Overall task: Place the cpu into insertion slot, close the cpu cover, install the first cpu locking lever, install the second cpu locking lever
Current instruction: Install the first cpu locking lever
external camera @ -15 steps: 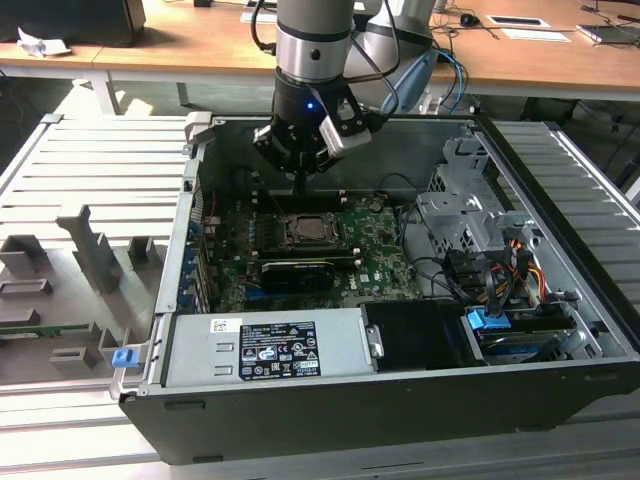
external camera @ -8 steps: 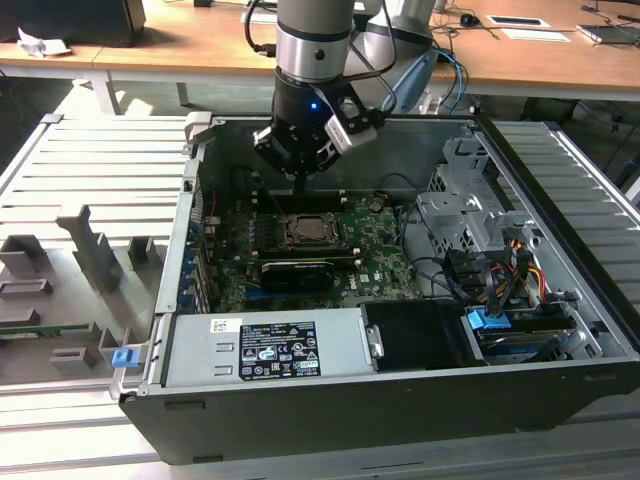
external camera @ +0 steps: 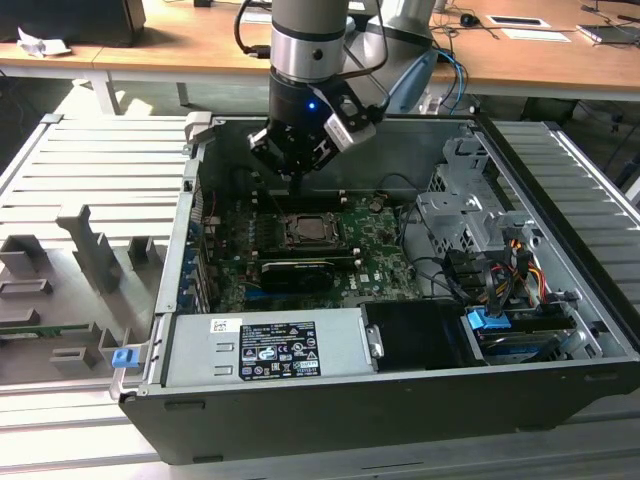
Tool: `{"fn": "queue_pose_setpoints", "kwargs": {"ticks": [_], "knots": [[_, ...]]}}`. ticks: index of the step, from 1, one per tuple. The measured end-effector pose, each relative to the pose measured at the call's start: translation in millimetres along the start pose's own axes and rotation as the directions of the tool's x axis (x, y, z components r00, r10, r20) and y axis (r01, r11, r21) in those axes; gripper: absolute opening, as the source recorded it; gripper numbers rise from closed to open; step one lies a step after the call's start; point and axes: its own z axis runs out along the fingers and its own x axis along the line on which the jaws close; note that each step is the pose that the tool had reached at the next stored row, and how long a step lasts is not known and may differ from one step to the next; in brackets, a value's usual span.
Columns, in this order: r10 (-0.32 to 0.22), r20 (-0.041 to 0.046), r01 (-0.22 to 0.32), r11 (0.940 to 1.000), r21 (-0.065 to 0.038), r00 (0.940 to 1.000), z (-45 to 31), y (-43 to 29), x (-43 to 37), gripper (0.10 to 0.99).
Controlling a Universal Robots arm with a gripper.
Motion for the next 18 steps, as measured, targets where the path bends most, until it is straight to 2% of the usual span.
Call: {"fn": "queue_pose_setpoints", "kwargs": {"ticks": [3,5,8,11,18], "knots": [[-0.012,-0.0006,0.012,0.9999,0.000,0.9999,0.0,0.1,0.7,0.106],[-0.049,-0.0021,0.049,0.9988,0.001,0.9988,0.1,0.1,0.7,0.106],[-0.111,-0.0051,0.111,0.9938,0.003,0.9938,0.1,0.1,0.7,0.106],[-0.147,-0.0068,0.147,0.9891,0.003,0.9891,0.1,0.2,1.0,0.106],[-0.146,-0.0048,0.146,0.9893,-0.001,0.9893,1.6,4.0,20.2,0.106]]}}
